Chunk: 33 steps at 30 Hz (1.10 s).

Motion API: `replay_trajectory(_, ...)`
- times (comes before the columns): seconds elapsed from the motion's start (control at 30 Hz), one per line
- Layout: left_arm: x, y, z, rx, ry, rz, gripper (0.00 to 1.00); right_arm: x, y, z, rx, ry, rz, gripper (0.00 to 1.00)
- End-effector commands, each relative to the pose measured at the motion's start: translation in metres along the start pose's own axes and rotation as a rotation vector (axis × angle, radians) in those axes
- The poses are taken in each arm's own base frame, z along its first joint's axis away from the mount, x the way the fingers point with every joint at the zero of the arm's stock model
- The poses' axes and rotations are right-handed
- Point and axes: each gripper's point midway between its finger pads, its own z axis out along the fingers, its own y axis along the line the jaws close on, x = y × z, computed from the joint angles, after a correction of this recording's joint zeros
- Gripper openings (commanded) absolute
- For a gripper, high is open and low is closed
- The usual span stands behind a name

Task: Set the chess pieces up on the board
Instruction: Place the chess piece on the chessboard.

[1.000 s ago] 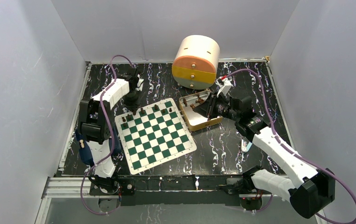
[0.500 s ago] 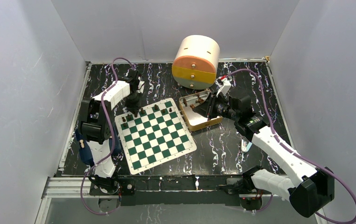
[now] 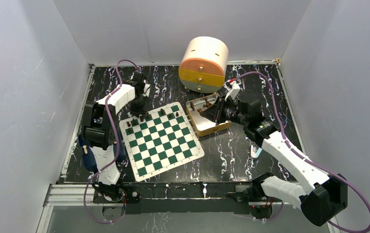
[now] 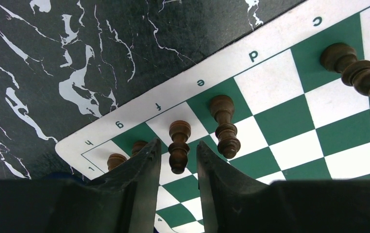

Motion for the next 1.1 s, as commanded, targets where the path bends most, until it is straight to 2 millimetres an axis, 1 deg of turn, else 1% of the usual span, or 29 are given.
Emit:
replay_trajectory(0.0,0.003,0.0,-0.003,0.011,0.007,0.001,0.32,-0.018,0.01,-0.001,-0.029,-0.058,-0.022,0.17)
replay_trajectory(0.13,-0.001,0.001,-0.012,0.011,-0.014,-0.006,0.34,-0.015,0.008,0.0,-0.025,-0.051,-0.018,0.18)
replay_trajectory(0.23,-0.01,0.0,-0.028,0.019,-0.056,-0.023,0.34,-0.013,0.007,0.001,-0.026,-0.042,-0.014,0.17)
replay_trajectory(0.33,-0.024,-0.003,-0.05,0.04,-0.121,-0.037,0.35,-0.011,0.006,0.001,-0.028,-0.033,-0.009,0.17)
replay_trajectory(0.47,-0.043,-0.006,-0.087,0.069,-0.23,-0.051,0.35,-0.005,0.006,0.003,-0.036,-0.009,-0.003,0.18)
replay_trajectory(0.57,-0.054,-0.022,-0.12,0.18,-0.331,-0.001,0.36,0.002,0.008,0.006,-0.059,0.028,-0.002,0.17)
replay_trajectory(0.63,-0.057,-0.041,-0.141,0.296,-0.413,0.05,0.36,0.008,0.009,0.009,-0.081,0.062,-0.003,0.17)
replay_trajectory(0.67,-0.057,-0.05,-0.152,0.353,-0.47,0.103,0.36,0.009,0.012,0.01,-0.099,0.08,-0.005,0.18)
replay_trajectory(0.73,-0.055,-0.067,-0.179,0.452,-0.583,0.178,0.36,0.014,0.016,0.013,-0.136,0.12,-0.005,0.17)
replay_trajectory(0.8,-0.047,-0.08,-0.198,0.53,-0.661,0.265,0.36,0.019,0.021,0.016,-0.175,0.161,0.0,0.18)
replay_trajectory(0.87,-0.036,-0.09,-0.211,0.587,-0.725,0.358,0.37,0.023,0.027,0.018,-0.22,0.198,0.007,0.18)
replay_trajectory(0.93,-0.022,-0.103,-0.219,0.653,-0.777,0.47,0.39,0.026,0.032,0.02,-0.26,0.226,0.022,0.17)
replay_trajectory(1.0,0.0,-0.121,-0.227,0.749,-0.82,0.613,0.39,0.028,0.037,0.022,-0.292,0.25,0.039,0.18)
replay_trajectory(1.07,0.019,-0.136,-0.233,0.799,-0.862,0.732,0.41,0.032,0.039,0.024,-0.313,0.281,0.062,0.18)
